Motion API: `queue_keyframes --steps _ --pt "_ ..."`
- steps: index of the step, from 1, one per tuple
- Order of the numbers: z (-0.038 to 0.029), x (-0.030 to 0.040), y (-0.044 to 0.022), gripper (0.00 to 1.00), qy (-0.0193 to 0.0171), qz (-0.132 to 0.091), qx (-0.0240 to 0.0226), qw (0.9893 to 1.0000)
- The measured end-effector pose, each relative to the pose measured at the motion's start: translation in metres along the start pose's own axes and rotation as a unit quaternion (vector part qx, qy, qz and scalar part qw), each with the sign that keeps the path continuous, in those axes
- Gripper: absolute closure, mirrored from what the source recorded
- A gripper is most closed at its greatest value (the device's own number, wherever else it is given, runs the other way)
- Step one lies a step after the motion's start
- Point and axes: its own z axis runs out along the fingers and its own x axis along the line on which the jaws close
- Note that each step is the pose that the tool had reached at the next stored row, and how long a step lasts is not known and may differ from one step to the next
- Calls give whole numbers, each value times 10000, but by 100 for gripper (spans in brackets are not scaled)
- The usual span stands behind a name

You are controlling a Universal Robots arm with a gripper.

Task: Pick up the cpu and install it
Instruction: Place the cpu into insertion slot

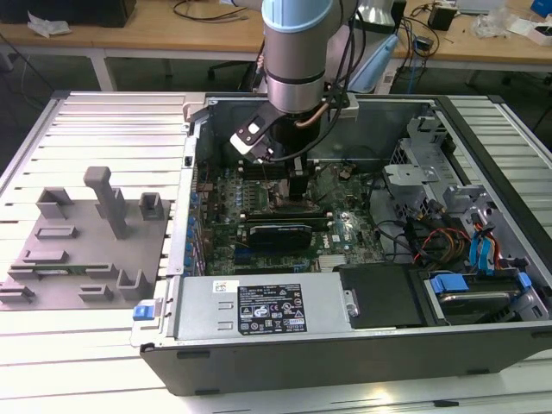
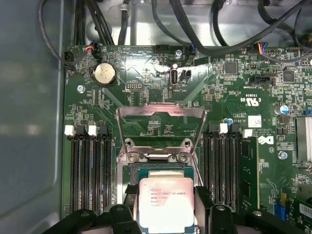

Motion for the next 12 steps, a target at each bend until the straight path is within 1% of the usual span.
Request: queue_keyframes --steps 8,12 --pt "96 5 -25 46 0 0 4 10000" --pt "110 11 -26 46 3 0 8 10000"
